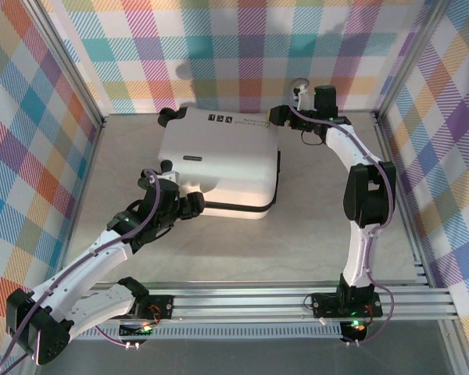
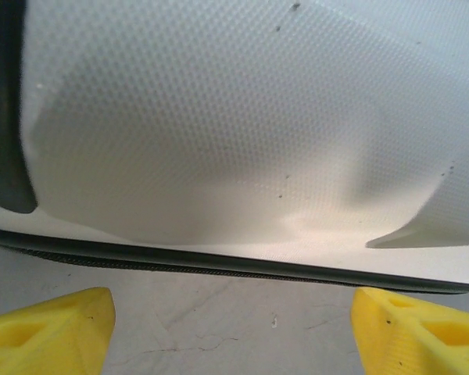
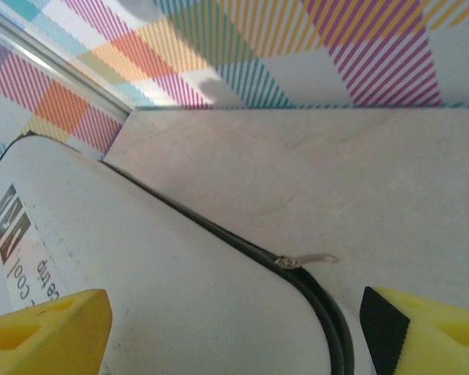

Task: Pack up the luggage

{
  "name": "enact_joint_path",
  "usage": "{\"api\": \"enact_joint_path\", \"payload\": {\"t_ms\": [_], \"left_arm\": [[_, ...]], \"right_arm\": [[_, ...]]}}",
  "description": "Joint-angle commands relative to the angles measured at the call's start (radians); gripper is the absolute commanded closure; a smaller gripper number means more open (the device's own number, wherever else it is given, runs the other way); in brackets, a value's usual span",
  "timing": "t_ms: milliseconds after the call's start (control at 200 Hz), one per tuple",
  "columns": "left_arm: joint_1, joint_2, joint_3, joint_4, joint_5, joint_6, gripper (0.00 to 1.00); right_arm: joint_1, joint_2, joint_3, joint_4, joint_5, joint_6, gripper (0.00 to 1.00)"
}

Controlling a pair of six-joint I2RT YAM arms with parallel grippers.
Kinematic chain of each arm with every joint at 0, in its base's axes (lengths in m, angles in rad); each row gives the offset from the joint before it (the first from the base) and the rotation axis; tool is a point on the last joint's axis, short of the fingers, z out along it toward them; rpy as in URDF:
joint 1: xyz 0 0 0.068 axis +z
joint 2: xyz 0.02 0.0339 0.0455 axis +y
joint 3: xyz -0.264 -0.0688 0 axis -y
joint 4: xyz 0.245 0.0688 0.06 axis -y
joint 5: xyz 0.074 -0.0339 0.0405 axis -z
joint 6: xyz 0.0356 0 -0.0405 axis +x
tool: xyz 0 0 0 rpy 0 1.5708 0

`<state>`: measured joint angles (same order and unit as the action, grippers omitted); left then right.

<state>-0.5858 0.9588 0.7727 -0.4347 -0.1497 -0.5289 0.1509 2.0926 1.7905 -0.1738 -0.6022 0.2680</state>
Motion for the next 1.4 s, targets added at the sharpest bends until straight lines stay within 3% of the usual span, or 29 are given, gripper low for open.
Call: {"api": "enact_joint_path", "payload": {"t_ms": [0, 300, 450, 775, 1125, 1230, 1395], "left_arm": [[0.007, 0.004, -0.014, 0.030, 0.010, -0.009, 0.21], [0.006, 0.034, -0.008, 0.056, -0.003, -0.019, 0.21], [0.006, 0.051, 0.004, 0.030, -0.109, -0.011, 0.21], [0.025, 0.126, 0.055, 0.008, -0.271, 0.035, 0.20], [0.101, 0.150, 0.098, -0.005, -0.313, 0.082, 0.19], [0.115, 0.132, 0.108, -0.024, -0.308, 0.088, 0.19], [0.115, 0.070, 0.090, -0.052, -0.247, 0.070, 0.20]], "right_arm": [[0.010, 0.026, 0.065, -0.031, -0.092, -0.036, 0.16], [0.030, 0.066, 0.075, -0.016, -0.172, -0.053, 0.17], [0.033, 0.041, 0.019, 0.006, -0.172, -0.062, 0.18], [0.033, -0.113, -0.253, 0.129, -0.180, -0.070, 0.20], [0.069, -0.337, -0.620, 0.334, -0.200, -0.011, 0.21], [0.105, -0.390, -0.668, 0.324, -0.099, -0.015, 0.21], [0.072, -0.421, -0.619, 0.281, 0.026, 0.030, 0.18]]}}
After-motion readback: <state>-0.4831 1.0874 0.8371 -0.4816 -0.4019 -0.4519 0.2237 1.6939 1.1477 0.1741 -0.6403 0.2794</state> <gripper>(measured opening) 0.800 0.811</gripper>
